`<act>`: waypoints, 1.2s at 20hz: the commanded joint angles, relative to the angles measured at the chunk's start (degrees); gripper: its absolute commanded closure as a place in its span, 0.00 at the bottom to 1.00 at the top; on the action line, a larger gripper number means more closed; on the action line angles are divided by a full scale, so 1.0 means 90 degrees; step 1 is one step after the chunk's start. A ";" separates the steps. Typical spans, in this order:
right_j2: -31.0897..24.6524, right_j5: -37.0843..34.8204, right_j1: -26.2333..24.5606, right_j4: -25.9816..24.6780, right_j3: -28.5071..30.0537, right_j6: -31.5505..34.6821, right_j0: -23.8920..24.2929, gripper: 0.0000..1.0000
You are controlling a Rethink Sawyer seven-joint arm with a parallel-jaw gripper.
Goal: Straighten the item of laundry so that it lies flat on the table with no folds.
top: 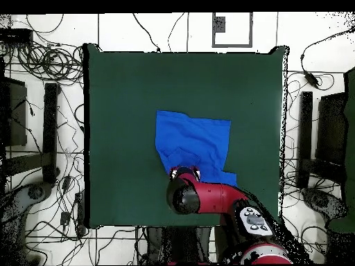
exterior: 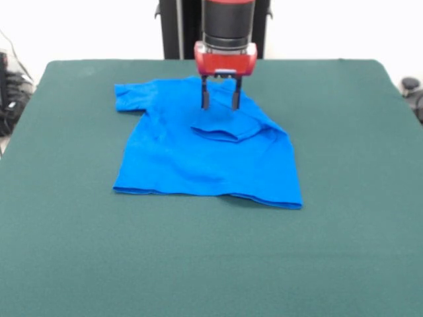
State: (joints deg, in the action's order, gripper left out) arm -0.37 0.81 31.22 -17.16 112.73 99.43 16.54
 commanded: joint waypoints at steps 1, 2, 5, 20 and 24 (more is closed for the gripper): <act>-0.0391 -0.0269 -0.0462 0.0024 -0.0675 0.0586 -0.0092 0.00; -0.0411 -0.0242 -0.0475 0.0006 -0.0673 0.0587 -0.0063 0.00; -0.0418 -0.0222 -0.0508 -0.0011 -0.0700 0.0589 -0.0053 0.00; -0.0256 0.0218 -0.0779 -0.0067 -0.0707 0.0736 -0.0167 0.00; -0.0248 0.0277 -0.0821 -0.0066 -0.0721 0.0755 -0.0168 0.00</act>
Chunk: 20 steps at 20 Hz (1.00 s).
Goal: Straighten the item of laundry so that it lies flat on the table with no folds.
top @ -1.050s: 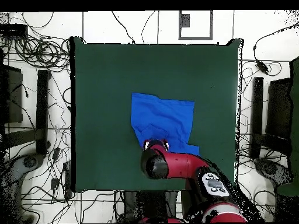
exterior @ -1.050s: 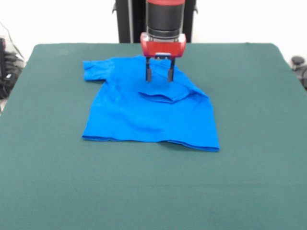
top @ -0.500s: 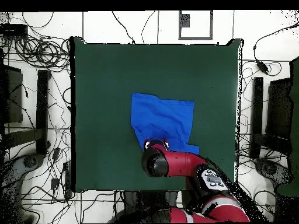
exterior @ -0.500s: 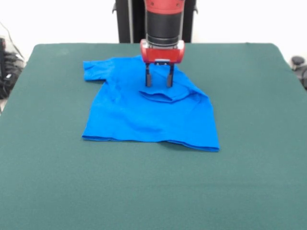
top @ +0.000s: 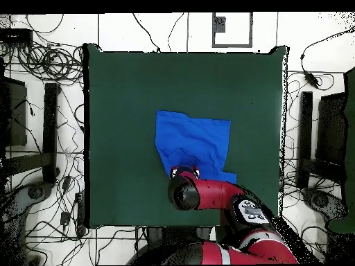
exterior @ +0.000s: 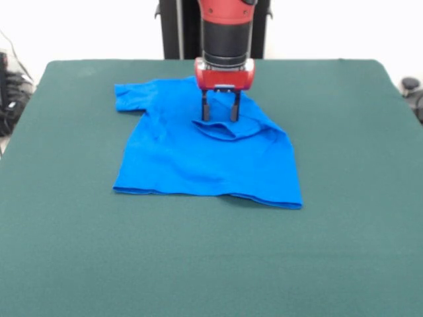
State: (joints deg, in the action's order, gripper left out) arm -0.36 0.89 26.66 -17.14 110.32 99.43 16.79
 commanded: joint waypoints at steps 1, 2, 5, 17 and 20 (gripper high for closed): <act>-0.0237 0.0274 -0.0310 -0.0070 -0.0451 0.0756 -0.0204 0.00; -0.0226 0.0301 -0.0316 -0.0075 -0.0436 0.0766 -0.0206 0.00; -0.0250 0.0296 -0.0312 -0.0085 -0.0438 0.0755 -0.0177 0.00; -0.0679 -0.0903 0.1079 -0.0122 0.0355 0.0369 0.0361 0.00; -0.0747 -0.0852 0.1039 -0.0185 0.0370 0.0351 0.0466 0.00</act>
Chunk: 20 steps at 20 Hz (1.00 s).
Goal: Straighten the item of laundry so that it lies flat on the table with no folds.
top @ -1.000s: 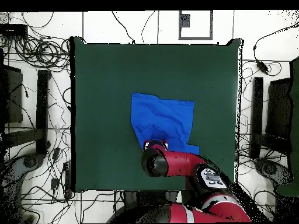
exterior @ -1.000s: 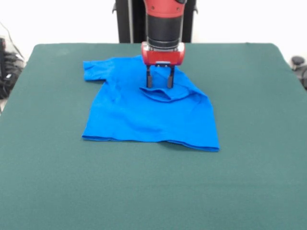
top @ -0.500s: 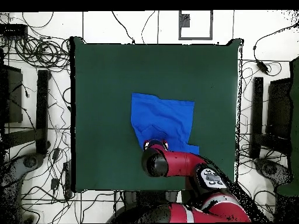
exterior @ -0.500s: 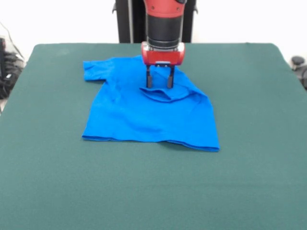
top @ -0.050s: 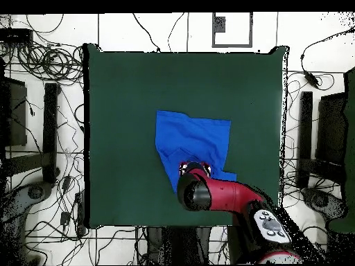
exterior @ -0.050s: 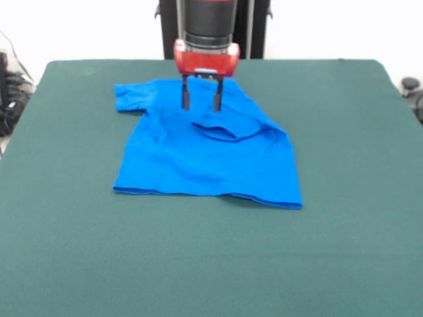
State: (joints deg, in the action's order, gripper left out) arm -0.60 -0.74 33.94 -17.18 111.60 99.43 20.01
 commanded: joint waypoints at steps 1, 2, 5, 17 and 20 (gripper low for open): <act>-0.0736 -0.0665 0.0238 -0.0201 0.0244 0.0342 0.0142 0.00; -0.0739 -0.0650 0.0239 -0.0222 0.0260 0.0337 0.0166 0.00; -0.0729 -0.0560 0.0096 -0.0263 0.0155 0.0331 0.0167 0.00; -0.0627 -0.0403 -0.0181 -0.0279 -0.0055 0.0477 -0.0036 0.00; -0.0615 -0.0368 -0.0237 -0.0264 -0.0110 0.0524 -0.0091 0.00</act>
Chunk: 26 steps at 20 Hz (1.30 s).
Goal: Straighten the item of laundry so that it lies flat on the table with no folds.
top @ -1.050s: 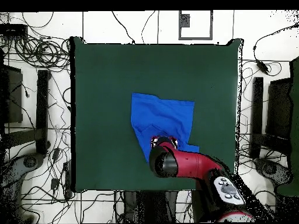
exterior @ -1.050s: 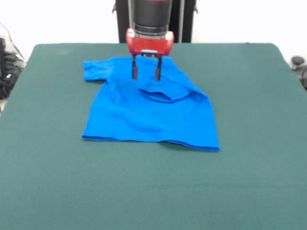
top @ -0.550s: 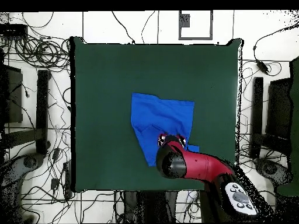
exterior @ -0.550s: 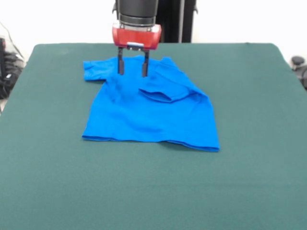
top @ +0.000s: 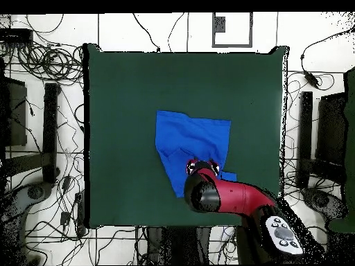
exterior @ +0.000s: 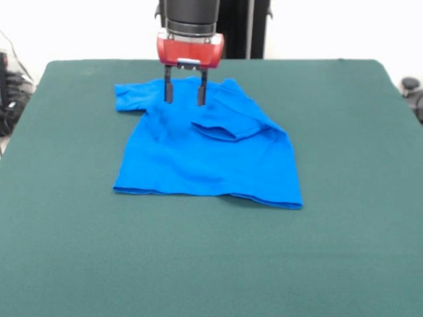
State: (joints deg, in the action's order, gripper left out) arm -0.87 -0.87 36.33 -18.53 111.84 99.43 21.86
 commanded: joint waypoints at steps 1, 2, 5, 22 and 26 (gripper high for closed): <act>-0.0589 -0.0341 -0.0522 -0.0109 -0.0144 0.0532 -0.0301 0.00; -0.0592 -0.0332 -0.0536 -0.0108 -0.0148 0.0534 -0.0303 0.00; -0.0565 -0.0304 -0.0582 -0.0095 -0.0194 0.0551 -0.0344 0.00; -0.0505 -0.0001 -0.0985 -0.0153 -0.0466 0.0547 -0.0381 0.00; -0.0538 0.0062 -0.1103 -0.0197 -0.0541 0.0521 -0.0330 0.00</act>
State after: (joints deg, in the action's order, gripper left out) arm -0.94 -0.85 31.19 -18.80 111.26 99.43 20.02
